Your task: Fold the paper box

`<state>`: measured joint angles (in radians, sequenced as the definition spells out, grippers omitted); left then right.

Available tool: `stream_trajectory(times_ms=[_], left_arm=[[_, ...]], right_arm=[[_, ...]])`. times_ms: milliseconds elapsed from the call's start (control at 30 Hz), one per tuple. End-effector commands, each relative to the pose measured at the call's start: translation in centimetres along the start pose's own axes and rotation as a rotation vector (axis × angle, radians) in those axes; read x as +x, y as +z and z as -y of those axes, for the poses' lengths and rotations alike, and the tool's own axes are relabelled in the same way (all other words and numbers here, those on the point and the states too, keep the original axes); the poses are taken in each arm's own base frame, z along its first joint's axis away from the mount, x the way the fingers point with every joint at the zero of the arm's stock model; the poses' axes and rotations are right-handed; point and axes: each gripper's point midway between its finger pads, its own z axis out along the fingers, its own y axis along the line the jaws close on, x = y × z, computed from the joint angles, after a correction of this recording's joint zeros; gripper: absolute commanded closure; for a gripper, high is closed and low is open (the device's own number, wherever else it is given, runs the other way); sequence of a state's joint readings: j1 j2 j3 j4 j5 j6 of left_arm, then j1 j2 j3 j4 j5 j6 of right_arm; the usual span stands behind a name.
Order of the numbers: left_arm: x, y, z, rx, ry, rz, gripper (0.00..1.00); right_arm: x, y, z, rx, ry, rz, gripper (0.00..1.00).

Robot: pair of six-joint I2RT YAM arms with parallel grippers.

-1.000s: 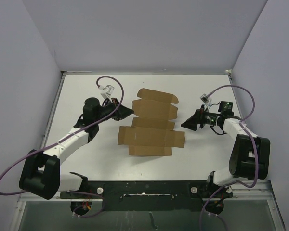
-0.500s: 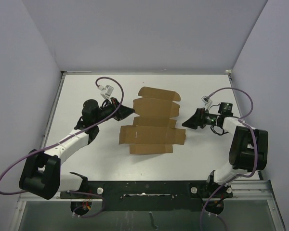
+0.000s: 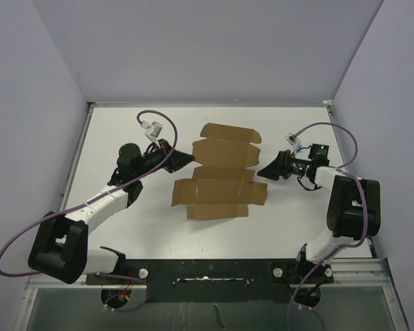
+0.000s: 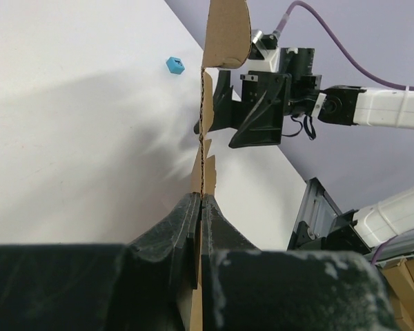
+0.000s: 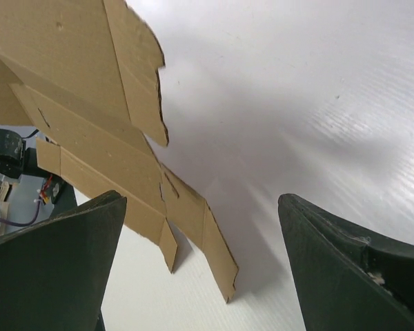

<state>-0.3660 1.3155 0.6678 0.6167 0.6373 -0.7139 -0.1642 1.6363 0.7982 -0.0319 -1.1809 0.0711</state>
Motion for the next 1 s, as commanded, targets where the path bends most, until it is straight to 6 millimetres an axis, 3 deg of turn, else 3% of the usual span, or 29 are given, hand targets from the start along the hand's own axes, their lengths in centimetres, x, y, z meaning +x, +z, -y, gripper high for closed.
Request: stream_trajectory(times_ms=[0, 200, 300, 533, 767, 900, 967], left_arm=[[-0.6, 0.5, 2.0, 0.098, 0.046, 0.015, 1.00], [-0.1, 0.7, 2.4, 0.115, 0.057, 0.000, 1.00], [0.0, 0.8, 2.4, 0.113, 0.059, -0.003, 1.00], [0.0, 0.9, 2.4, 0.111, 0.062, -0.009, 1.00], [0.2, 0.9, 2.3, 0.109, 0.061, -0.014, 1.00], [0.2, 0.9, 2.0, 0.091, 0.068, -0.021, 1.00], [0.1, 0.8, 1.8, 0.075, 0.079, -0.024, 0.89]], right_arm=[[-3.9, 1.1, -0.7, -0.036, -0.113, 0.080, 0.03], [-6.6, 2.4, -0.5, -0.095, -0.085, 0.151, 0.11], [-7.5, 2.6, -1.1, -0.153, -0.077, 0.172, 0.25], [-7.9, 2.1, -3.2, -0.221, -0.132, 0.185, 0.64], [-8.1, 1.6, -5.5, -0.281, -0.203, 0.173, 0.97], [-8.6, 0.5, -6.6, -0.282, -0.257, 0.185, 1.00], [-8.8, -0.3, -6.8, -0.272, -0.274, 0.189, 1.00]])
